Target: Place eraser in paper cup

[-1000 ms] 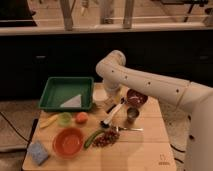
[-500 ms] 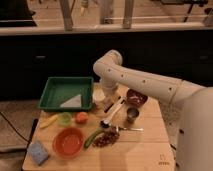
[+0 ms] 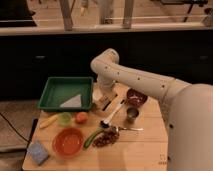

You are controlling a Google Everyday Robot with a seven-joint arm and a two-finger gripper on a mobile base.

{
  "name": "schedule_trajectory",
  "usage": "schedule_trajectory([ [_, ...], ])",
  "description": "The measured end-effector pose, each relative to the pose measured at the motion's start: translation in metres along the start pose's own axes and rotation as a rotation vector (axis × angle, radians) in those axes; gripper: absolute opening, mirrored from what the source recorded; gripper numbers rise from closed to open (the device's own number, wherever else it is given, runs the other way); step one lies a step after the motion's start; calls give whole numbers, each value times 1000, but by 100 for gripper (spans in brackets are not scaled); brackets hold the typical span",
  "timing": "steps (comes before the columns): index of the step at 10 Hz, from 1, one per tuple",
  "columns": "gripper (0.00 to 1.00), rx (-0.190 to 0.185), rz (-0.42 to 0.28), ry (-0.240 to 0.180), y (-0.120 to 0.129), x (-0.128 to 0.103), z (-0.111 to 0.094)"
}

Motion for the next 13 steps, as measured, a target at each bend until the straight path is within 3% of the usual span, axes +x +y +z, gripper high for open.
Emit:
schedule_trajectory([
  [13, 0, 2, -99, -41, -17, 10, 16],
])
